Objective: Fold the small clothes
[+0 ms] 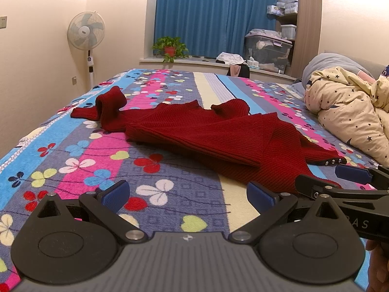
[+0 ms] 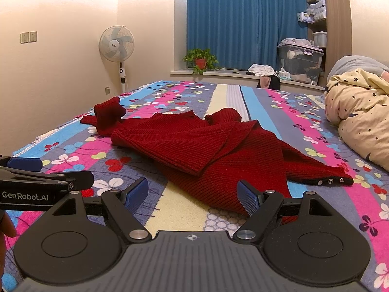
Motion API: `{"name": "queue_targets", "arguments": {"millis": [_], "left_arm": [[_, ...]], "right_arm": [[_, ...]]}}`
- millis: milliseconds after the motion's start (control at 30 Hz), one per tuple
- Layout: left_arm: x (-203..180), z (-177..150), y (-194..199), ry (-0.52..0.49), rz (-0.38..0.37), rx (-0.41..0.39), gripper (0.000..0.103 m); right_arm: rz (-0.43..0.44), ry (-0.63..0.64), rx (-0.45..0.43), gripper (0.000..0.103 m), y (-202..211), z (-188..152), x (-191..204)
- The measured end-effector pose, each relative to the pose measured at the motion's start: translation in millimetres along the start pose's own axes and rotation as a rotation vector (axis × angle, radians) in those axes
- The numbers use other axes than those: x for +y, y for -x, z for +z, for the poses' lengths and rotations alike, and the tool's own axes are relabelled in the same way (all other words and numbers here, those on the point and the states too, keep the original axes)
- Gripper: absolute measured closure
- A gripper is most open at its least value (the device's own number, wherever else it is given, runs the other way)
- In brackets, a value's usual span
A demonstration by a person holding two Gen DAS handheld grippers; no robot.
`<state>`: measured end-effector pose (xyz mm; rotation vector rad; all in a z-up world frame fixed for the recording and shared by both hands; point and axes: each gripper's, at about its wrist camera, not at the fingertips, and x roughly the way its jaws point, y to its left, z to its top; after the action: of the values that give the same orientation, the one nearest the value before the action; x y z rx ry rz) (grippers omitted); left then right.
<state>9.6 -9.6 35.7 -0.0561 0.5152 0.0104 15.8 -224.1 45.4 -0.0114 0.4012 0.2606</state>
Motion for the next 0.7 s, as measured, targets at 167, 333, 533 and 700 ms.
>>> {"name": "queue_targets", "arguments": {"millis": [167,333,533,700], "left_arm": [[0.5,0.0,-1.8,0.002,0.001,0.002,0.001],[-2.1,2.2,-5.3,0.005,0.007,0.007,0.001],[-2.1,2.3,-5.4,0.004,0.007,0.007,0.001],[-3.1,-0.3,-6.0,-0.01,0.014,0.007,0.001]], "right_arm": [[0.001,-0.001,-0.005,0.022,0.1,-0.2,0.0],[0.004,-0.004,-0.01,0.022,0.8,0.0,0.3],[0.006,-0.008,-0.016,0.022,1.2,0.0,0.6],[-0.006,-0.017,-0.008,0.022,1.8,2.7,-2.2]]}}
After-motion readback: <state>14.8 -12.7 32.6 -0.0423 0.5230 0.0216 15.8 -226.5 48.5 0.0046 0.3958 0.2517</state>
